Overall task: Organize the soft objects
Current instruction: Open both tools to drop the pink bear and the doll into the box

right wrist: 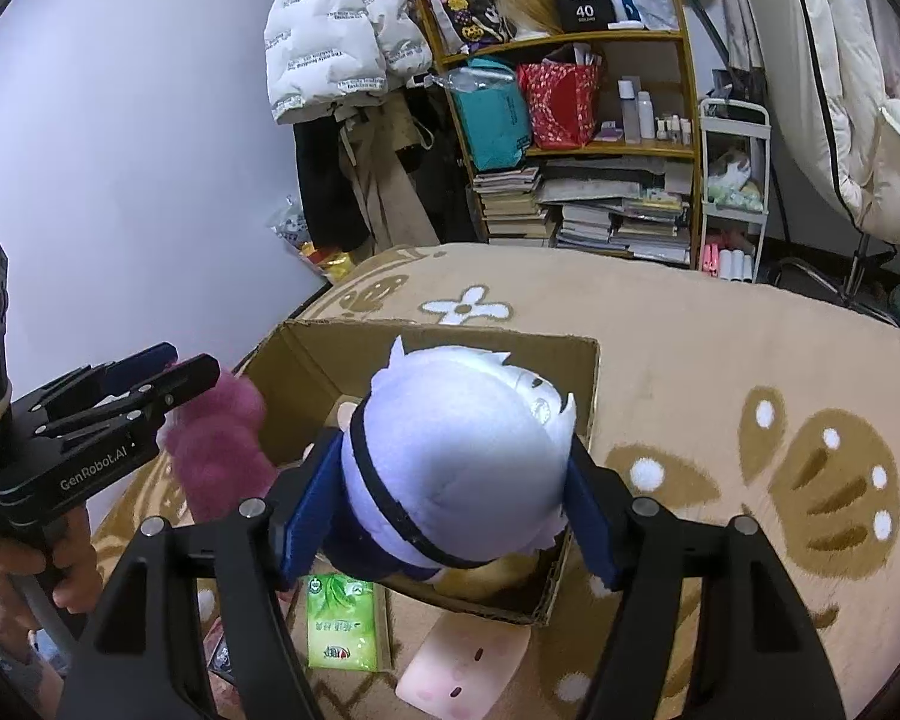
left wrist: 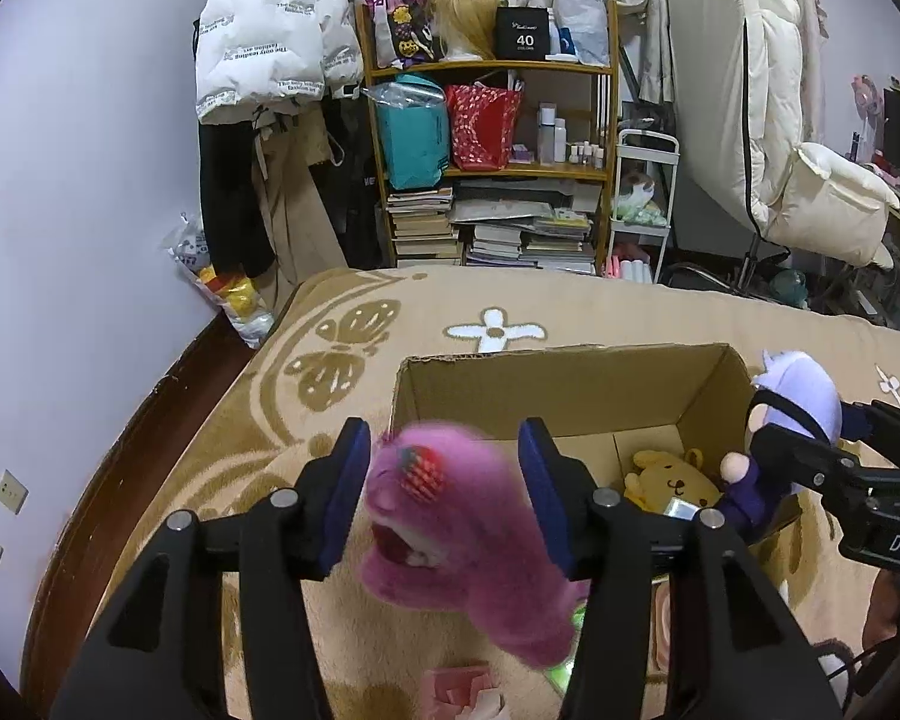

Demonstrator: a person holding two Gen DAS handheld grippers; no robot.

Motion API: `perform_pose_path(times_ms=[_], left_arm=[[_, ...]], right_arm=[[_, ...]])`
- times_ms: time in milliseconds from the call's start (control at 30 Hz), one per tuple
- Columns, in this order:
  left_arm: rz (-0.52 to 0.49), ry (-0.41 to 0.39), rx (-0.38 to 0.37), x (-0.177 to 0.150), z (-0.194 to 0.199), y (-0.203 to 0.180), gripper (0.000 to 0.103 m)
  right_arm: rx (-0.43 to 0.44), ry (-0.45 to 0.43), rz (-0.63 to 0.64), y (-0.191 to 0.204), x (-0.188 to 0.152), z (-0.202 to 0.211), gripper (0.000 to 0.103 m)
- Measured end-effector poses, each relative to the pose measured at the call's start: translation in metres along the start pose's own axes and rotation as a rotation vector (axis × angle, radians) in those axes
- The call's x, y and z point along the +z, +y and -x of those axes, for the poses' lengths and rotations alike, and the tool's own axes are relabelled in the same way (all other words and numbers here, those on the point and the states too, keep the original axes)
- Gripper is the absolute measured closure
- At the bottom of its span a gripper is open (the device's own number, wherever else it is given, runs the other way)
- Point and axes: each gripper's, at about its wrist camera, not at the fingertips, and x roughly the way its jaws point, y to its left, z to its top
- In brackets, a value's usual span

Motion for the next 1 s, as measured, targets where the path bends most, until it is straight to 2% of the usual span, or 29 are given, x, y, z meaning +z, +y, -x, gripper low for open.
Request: perform_pose_path(times_ms=[167, 233, 333, 433, 667, 700, 767, 900, 1000], left_arm=[[0.012, 0.001, -0.018, -0.001, -0.001, 0.001, 0.054], [0.004, 0.006, -0.006, 0.0, -0.002, 0.001, 0.054], [0.001, 0.024, 0.022, -0.001, -0.005, 0.002, 0.054], [0.006, 0.029, 0.049, -0.002, -0.004, 0.005, 0.053], [0.035, 0.041, 0.06, -0.004, 0.008, 0.014, 0.046], [0.034, 0.045, 0.064, -0.005, 0.01, 0.014, 0.044], [0.038, 0.051, 0.076, -0.007, 0.017, 0.015, 0.031], [0.044, 0.056, 0.089, -0.015, 0.034, 0.017, 0.03], [0.059, 0.061, 0.104, -0.023, 0.047, 0.017, 0.019]], right_arm=[[-0.004, 0.011, 0.005, 0.001, -0.001, -0.004, 0.023], [-0.013, 0.006, 0.009, 0.002, -0.001, -0.003, 0.013], [-0.024, 0.009, 0.008, 0.003, -0.002, -0.002, 0.011], [-0.022, 0.032, -0.012, 0.0, -0.003, -0.001, 0.001], [-0.021, 0.027, -0.028, 0.0, -0.006, 0.008, 0.0], [-0.019, 0.027, -0.031, 0.0, -0.007, 0.009, 0.0], [-0.012, 0.026, -0.038, 0.001, -0.01, 0.015, 0.0], [-0.006, 0.018, -0.039, 0.005, -0.011, 0.028, 0.0], [0.001, 0.005, -0.046, 0.008, -0.013, 0.04, 0.0]])
